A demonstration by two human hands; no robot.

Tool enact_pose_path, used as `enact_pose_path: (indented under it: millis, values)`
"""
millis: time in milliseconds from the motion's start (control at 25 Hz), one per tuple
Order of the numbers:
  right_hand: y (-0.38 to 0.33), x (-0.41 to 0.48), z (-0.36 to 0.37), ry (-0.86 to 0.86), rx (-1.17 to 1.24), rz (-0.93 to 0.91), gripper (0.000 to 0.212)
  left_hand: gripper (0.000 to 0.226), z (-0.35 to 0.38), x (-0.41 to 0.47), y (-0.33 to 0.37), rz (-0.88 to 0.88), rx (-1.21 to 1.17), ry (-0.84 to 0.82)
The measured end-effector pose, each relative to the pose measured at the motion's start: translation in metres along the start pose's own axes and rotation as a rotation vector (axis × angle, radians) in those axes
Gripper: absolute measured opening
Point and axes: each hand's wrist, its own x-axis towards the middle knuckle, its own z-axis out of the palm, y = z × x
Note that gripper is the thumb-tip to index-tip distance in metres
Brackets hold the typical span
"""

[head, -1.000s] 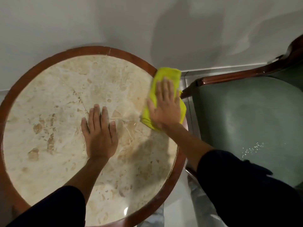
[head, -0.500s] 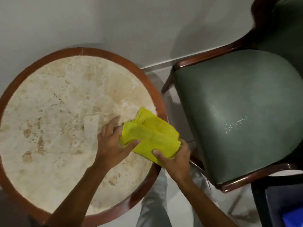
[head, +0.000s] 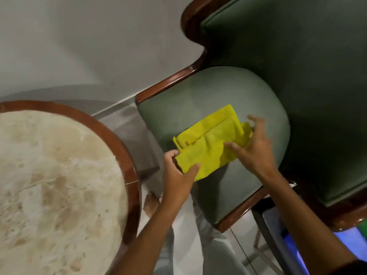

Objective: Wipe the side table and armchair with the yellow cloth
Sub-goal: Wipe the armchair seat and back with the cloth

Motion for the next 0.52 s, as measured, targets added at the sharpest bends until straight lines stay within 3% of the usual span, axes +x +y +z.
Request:
enact_pose_path:
  millis: [120,240,320,440,520]
  values:
    - [0.047,0.001,-0.008,0.175,-0.305,0.110,0.072,0.065,0.035,0.019,0.000,0.224,0.494,-0.013]
    - [0.030,-0.018,0.039,0.042,-0.343,0.169,0.088,0.055,0.031,0.074,0.020,0.593,0.956,0.000]
    - [0.016,0.007,0.050,0.088,-0.373,0.059,0.090,0.057,0.035,0.108,0.034,0.707,1.123,-0.025]
    - [0.038,0.105,-0.012,0.171,-0.485,-0.167,0.079,0.064,0.052,0.135,0.041,0.755,1.240,-0.064]
    - [0.077,0.162,-0.062,0.294,-0.539,-0.058,0.074,0.065,0.074,0.149,0.044,0.748,1.226,-0.070]
